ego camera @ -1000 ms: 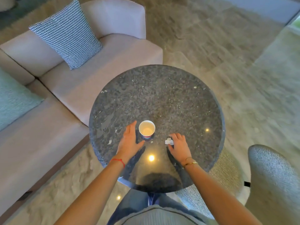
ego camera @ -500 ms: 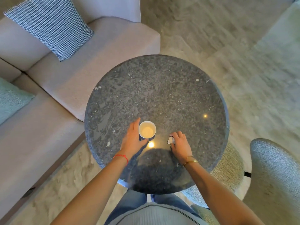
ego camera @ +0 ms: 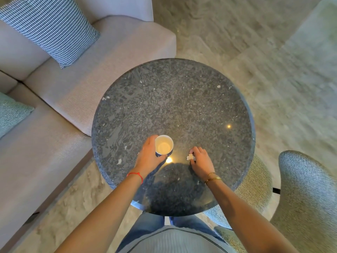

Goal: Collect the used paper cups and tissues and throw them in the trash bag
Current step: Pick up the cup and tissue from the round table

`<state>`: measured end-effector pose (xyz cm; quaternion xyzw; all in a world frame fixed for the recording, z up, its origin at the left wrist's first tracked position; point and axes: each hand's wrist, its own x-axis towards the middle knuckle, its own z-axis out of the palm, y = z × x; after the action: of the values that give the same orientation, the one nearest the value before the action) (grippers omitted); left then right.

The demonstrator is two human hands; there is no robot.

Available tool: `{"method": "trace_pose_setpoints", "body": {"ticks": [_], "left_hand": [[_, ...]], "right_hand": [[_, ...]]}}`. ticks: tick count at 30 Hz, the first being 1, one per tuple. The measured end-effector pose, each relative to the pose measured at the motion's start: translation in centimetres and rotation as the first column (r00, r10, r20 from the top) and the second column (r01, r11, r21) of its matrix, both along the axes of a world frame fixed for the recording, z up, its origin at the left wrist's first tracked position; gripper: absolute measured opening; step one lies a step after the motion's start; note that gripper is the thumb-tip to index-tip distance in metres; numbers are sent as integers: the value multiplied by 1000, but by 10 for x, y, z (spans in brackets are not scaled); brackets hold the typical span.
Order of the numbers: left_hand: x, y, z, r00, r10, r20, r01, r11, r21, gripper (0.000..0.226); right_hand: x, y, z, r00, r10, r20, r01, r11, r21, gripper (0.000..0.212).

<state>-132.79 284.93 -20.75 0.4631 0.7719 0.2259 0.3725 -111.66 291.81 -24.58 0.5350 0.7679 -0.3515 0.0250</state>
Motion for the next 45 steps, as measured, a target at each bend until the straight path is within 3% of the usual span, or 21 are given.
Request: {"method": "trace_pose_setpoints", "body": {"ticks": [3, 12, 22, 33, 40, 45], "left_hand": [[0, -6, 4, 1000, 24, 1, -24, 1000, 10, 72], [-4, -43, 37, 992, 127, -8, -125, 985, 118, 70], [7, -101, 70, 993, 105, -51, -88, 959, 270, 74], [5, -168, 92, 979, -194, -67, 205, 927, 315, 72], [29, -218, 106, 901, -429, -69, 427, 845, 322, 69], [64, -245, 113, 806, -590, -42, 569, 754, 329, 68]], "right_hand": [[1, 0, 6, 999, -28, -42, 28, 1000, -12, 21], [16, -15, 45, 964, -114, -242, 158, 972, 172, 16], [52, -69, 76, 958, -156, -240, 211, 951, 227, 18], [69, -207, 106, 878, -390, -276, 466, 828, 312, 16], [86, -339, 119, 758, -572, -313, 651, 695, 305, 17], [106, -421, 128, 621, -726, -296, 782, 546, 301, 19]]}}
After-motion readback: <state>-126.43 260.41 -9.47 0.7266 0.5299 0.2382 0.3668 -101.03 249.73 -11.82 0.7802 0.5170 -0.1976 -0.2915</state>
